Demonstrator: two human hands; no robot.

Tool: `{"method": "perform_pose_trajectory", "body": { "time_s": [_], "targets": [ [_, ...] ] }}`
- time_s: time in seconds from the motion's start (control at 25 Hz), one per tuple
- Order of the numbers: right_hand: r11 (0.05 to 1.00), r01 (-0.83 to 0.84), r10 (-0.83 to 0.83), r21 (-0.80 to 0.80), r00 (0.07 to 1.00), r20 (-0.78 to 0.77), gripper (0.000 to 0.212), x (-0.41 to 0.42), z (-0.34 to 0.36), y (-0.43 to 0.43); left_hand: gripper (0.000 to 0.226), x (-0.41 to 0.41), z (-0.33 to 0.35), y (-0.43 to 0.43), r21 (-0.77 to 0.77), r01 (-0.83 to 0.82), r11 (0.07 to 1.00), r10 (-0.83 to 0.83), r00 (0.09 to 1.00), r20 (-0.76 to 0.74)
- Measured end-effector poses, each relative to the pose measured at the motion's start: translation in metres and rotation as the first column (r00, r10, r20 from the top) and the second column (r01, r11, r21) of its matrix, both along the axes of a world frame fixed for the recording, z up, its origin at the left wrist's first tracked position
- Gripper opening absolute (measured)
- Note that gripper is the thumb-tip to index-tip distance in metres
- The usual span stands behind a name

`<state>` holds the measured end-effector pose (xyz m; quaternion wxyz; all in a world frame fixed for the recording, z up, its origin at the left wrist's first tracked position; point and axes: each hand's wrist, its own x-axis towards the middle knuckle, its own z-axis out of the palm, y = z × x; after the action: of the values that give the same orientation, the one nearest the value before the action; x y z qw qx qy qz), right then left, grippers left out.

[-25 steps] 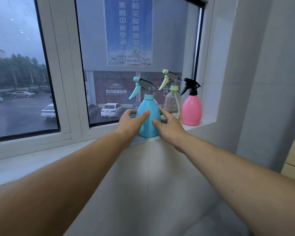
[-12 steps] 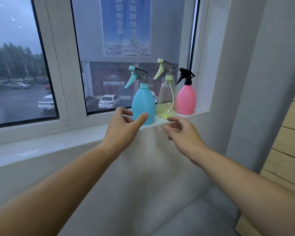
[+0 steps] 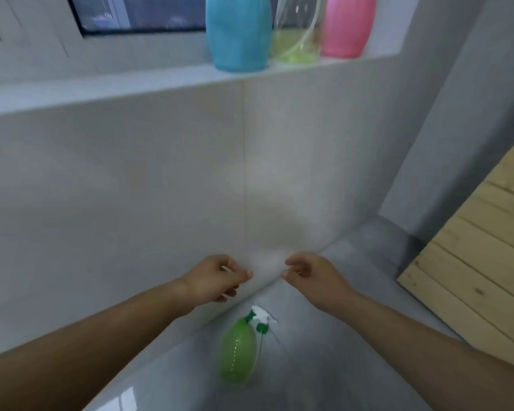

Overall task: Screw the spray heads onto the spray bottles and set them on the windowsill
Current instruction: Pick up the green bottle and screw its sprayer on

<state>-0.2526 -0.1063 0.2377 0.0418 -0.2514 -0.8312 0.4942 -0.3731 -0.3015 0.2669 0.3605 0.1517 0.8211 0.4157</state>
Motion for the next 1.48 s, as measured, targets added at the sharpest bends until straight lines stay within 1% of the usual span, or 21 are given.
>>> {"method": "perform_pose_trajectory", "body": {
  "time_s": [0.08,0.2,0.28,0.4,0.48,0.56,0.64,0.72,0.84,0.92,1.04,1.12,1.2,1.28,1.32,1.4,1.48],
  "targets": [
    [1.000,0.005,-0.005,-0.002,0.994,0.110,0.028,-0.002,-0.045,-0.001,0.034,-0.004,-0.047,-0.007,-0.139,0.027,0.990,-0.018,0.998,0.065],
    [1.000,-0.024,0.023,0.004,0.964,0.263,0.034,-0.010,-0.113,-0.004,0.062,-0.007,-0.109,-0.013,-0.330,0.109,0.938,-0.067,0.989,0.135],
    [1.000,-0.024,0.028,-0.016,0.938,0.346,0.042,-0.017,-0.153,-0.007,0.075,-0.006,-0.143,-0.015,-0.393,0.135,0.909,-0.066,0.981,0.183],
    [0.999,0.037,-0.034,0.000,0.923,0.383,0.053,-0.027,-0.201,-0.010,0.091,-0.006,-0.184,-0.013,-0.438,0.123,0.891,-0.022,0.973,0.230],
    [0.996,0.084,-0.081,0.010,0.916,0.393,0.057,-0.037,-0.228,-0.014,0.093,-0.008,-0.207,-0.011,-0.463,0.118,0.878,0.007,0.966,0.259],
    [0.992,0.116,-0.123,0.043,0.911,0.393,0.058,-0.045,-0.241,-0.018,0.087,-0.006,-0.218,-0.009,-0.469,0.117,0.875,0.026,0.957,0.288],
    [0.989,0.094,-0.131,0.114,0.912,0.388,0.055,-0.056,-0.256,-0.021,0.076,-0.004,-0.228,-0.008,-0.456,0.114,0.883,0.047,0.944,0.327],
    [0.987,0.078,-0.128,0.141,0.909,0.397,0.049,-0.063,-0.259,-0.023,0.070,-0.002,-0.232,-0.009,-0.418,0.095,0.903,0.074,0.926,0.370],
    [0.994,0.059,-0.093,0.093,0.899,0.428,0.044,-0.068,-0.260,-0.027,0.063,0.002,-0.236,-0.013,-0.375,0.012,0.927,0.143,0.912,0.384],
    [0.997,0.054,-0.072,0.056,0.907,0.414,0.041,-0.067,-0.260,-0.028,0.060,0.005,-0.234,-0.015,-0.354,-0.031,0.935,0.177,0.904,0.389],
    [0.990,0.110,-0.071,-0.087,0.929,0.364,0.032,-0.056,-0.250,-0.025,0.061,0.009,-0.224,-0.018,-0.321,-0.045,0.946,0.178,0.901,0.396],
    [0.975,0.149,-0.091,-0.167,0.945,0.313,0.028,-0.045,-0.234,-0.017,0.059,0.009,-0.207,-0.016,-0.280,-0.027,0.960,0.139,0.910,0.390],
    [0.943,0.210,-0.141,-0.258,0.955,0.262,0.024,-0.030,-0.204,-0.003,0.055,0.010,-0.178,-0.010,-0.220,0.009,0.975,0.073,0.930,0.361],
    [0.897,0.256,-0.185,-0.360,0.958,0.220,0.023,-0.009,-0.161,0.014,0.053,0.015,-0.141,-0.003,-0.156,0.065,0.986,-0.010,0.943,0.332],
    [0.884,0.268,-0.207,-0.383,0.959,0.193,0.025,0.002,-0.133,0.025,0.052,0.020,-0.120,0.002,-0.121,0.099,0.988,-0.055,0.947,0.318],
    [0.874,0.280,-0.248,-0.397,0.960,0.130,0.027,0.024,-0.080,0.043,0.051,0.032,-0.083,0.010,-0.051,0.136,0.989,-0.114,0.945,0.305],
    [0.890,0.285,-0.296,-0.356,0.955,0.024,0.028,0.052,-0.019,0.061,0.052,0.051,-0.040,0.019,0.009,0.189,0.982,-0.186,0.950,0.252]
  ]
}}
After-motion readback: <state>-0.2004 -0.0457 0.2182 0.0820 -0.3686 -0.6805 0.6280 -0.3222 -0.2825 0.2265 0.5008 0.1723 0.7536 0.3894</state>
